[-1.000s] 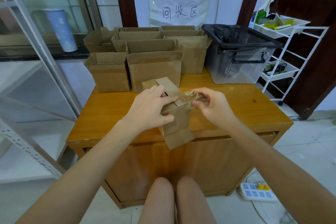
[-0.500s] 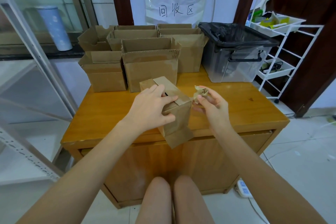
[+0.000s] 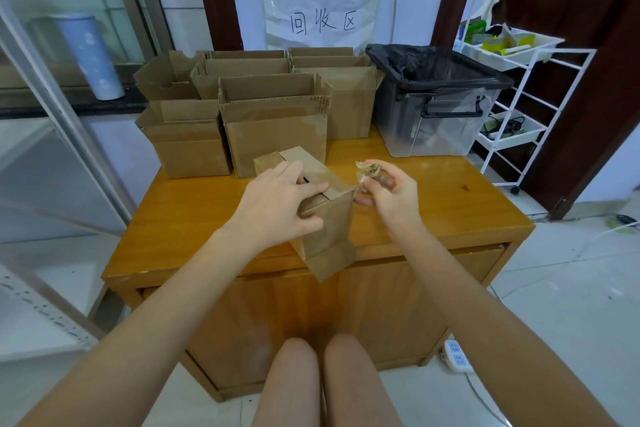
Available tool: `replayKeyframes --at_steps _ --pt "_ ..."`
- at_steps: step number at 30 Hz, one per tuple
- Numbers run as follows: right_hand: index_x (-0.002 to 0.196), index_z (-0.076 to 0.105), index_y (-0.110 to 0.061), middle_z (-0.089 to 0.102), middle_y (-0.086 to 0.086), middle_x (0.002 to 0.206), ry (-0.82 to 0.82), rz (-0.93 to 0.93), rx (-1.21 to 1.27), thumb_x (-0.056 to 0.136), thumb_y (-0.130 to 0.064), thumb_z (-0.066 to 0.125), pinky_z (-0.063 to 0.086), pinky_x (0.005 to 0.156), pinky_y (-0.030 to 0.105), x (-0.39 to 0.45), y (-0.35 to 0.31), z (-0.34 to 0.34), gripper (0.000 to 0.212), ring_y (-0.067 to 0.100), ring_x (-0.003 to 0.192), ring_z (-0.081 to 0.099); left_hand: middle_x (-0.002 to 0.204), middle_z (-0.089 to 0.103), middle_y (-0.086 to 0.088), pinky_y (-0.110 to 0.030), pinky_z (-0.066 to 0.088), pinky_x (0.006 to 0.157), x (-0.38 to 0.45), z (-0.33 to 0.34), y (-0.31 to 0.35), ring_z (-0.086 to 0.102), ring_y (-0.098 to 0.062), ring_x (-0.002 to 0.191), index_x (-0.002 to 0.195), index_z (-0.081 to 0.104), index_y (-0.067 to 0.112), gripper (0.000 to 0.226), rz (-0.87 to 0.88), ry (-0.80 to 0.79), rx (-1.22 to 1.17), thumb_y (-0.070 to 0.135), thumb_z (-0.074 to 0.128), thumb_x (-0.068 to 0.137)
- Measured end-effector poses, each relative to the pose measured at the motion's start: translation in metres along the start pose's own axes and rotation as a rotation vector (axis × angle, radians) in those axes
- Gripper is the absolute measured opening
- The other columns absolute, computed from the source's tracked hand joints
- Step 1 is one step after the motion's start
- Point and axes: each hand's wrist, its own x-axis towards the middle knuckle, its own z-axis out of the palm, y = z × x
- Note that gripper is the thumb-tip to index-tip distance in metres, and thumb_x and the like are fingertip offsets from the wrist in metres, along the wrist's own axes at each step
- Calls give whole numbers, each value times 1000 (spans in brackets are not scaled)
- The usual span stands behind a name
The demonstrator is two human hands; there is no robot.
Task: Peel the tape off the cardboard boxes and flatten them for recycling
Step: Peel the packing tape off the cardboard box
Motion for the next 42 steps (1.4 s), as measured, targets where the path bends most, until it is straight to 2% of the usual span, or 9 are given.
replayKeyframes --at_steps 4,8,13,16,21,26,30,37,42 --pt "117 61 -12 62 5 101 57 59 -54 94 10 42 60 68 28 7 -2 -13 36 19 80 68 94 39 3 -23 28 66 -5 1 -4 35 -10 89 138 48 37 55 4 7 -24 50 53 85" --pt "115 62 -11 63 9 107 -67 59 -140 100 1 32 59 73 29 5 -8 -26 36 25 87 69 97 44 2 -23 31 66 -5 2 -7 40 -12 92 135 51 37 54 11 8 -32 50 56 83" --pt "118 62 -10 64 11 111 -122 231 103 98 -15 49 57 85 36 4 -16 -22 24 25 95 69 95 44 2 -23 31 64 -5 2 -6 41 -11 91 134 53 35 54 15 17 -31 52 55 83" --pt "123 60 -11 65 9 115 -182 171 86 92 -7 58 56 86 30 1 -16 -29 31 20 101 67 95 45 2 -23 33 65 -5 2 -7 41 -11 90 134 53 36 54 18 17 -20 53 54 82" --pt "104 67 -23 66 10 115 -139 108 14 78 9 67 52 93 32 1 -21 -37 40 22 106 64 91 43 2 -24 31 65 -3 3 -6 41 -13 88 131 56 34 55 23 43 -31 53 52 80" --pt "112 63 -18 71 5 101 -100 55 -14 74 12 70 55 79 21 0 -25 -36 50 14 94 69 96 35 2 -25 27 71 -3 5 0 31 -12 90 141 44 33 56 33 24 14 50 50 89" --pt "102 63 -14 71 3 95 -111 26 -75 73 13 71 54 70 16 -2 -29 -33 40 9 87 69 99 31 2 -26 25 77 -2 7 10 36 -16 98 147 35 29 57 64 60 60 51 41 94" --pt "99 68 -20 71 6 98 -119 -38 -105 78 9 68 57 81 26 -3 -36 -37 36 16 92 69 115 49 1 -24 34 87 6 12 8 43 -14 105 129 47 14 69 30 108 -51 64 54 82" --pt "108 65 -15 70 9 103 -137 17 -54 86 5 61 57 83 29 2 -38 -40 30 20 94 68 127 43 6 -25 30 97 8 7 -10 36 -11 117 126 48 23 72 142 -36 -100 70 61 73"
